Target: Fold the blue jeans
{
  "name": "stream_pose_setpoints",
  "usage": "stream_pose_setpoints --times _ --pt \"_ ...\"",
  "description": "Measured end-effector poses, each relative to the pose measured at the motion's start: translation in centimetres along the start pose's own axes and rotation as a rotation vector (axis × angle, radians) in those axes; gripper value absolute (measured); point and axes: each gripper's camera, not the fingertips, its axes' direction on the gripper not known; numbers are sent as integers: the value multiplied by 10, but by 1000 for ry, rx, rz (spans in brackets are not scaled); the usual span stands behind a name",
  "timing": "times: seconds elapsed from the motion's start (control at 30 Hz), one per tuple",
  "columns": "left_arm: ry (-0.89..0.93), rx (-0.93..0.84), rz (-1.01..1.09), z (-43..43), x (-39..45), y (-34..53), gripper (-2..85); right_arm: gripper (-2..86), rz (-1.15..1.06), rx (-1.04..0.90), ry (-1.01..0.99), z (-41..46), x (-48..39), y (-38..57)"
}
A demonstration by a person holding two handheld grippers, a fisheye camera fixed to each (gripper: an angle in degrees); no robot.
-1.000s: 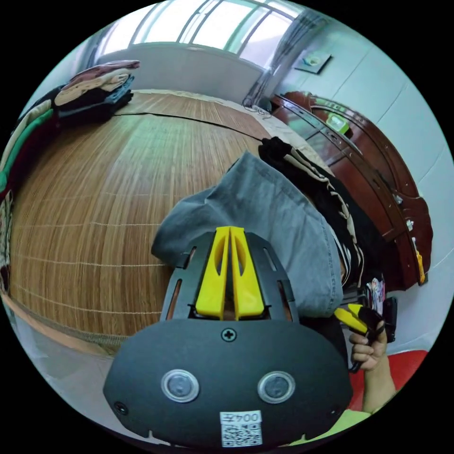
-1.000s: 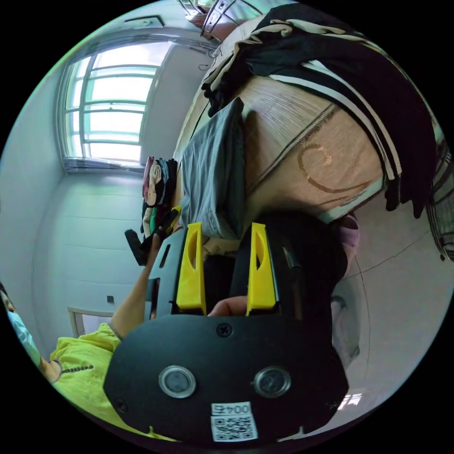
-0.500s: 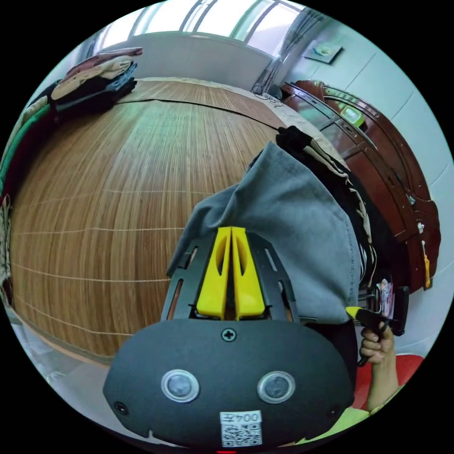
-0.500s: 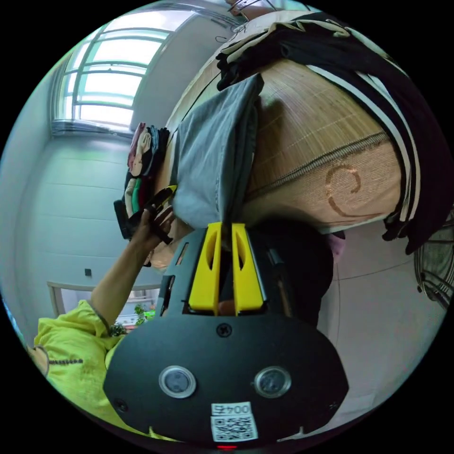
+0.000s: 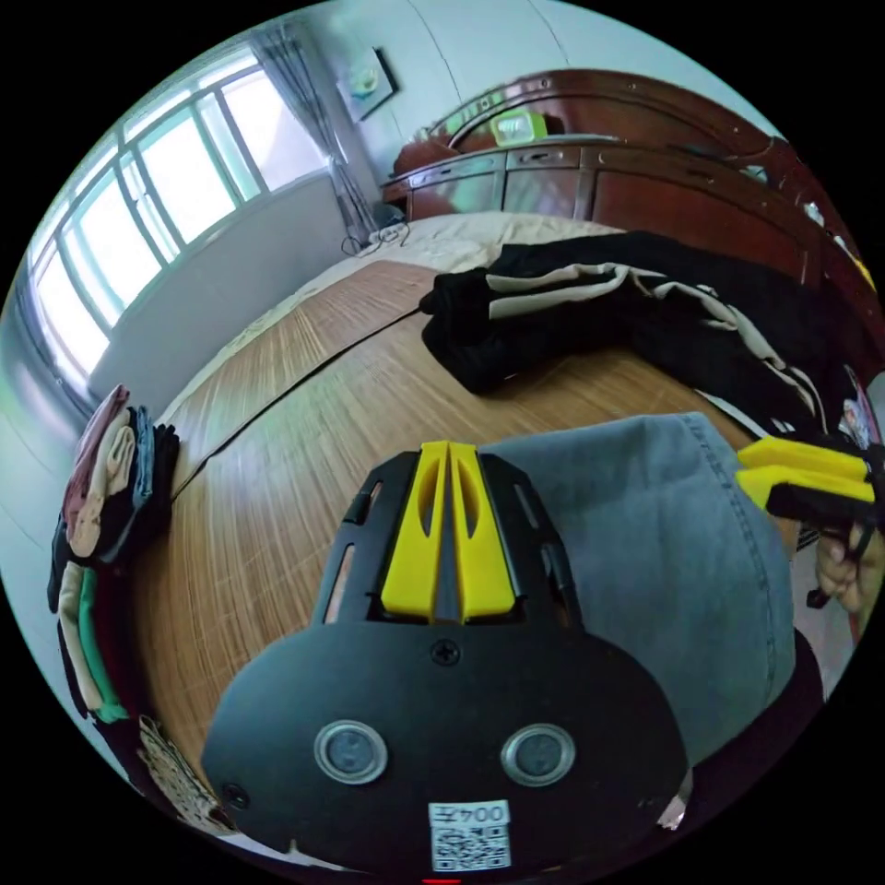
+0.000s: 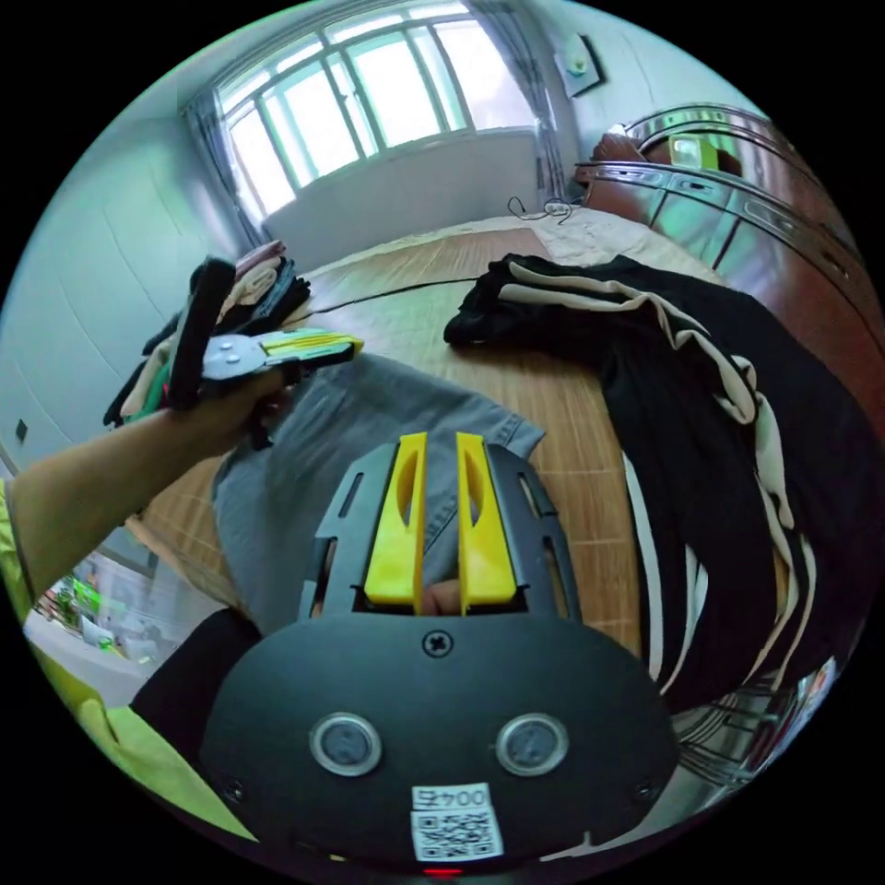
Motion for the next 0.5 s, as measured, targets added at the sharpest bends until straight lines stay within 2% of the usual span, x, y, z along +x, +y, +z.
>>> stream_pose_setpoints --times 0.1,0.2,0.27,0.33,0.37,0.43,0.5 --pt "-26 -121 -18 31 -9 -28 2 46 -41 -138 127 43 -1 -8" --pt "-51 -248 -131 55 -36 -29 2 41 -28 -174 64 57 7 -2" --pt "85 -212 -270 48 -70 -25 3 38 -8 -184 30 59 9 -3" --pt "73 -182 -380 28 -99 -26 4 37 1 -181 14 58 8 -3" --pt "91 -99 -456 5 -125 -24 7 36 9 -179 -2 58 9 -3" --pt "178 -11 -545 -27 -167 -20 12 36 22 -175 -29 58 10 -2" --pt "299 -54 -533 -40 -198 -22 22 39 29 -177 -40 59 8 -2"
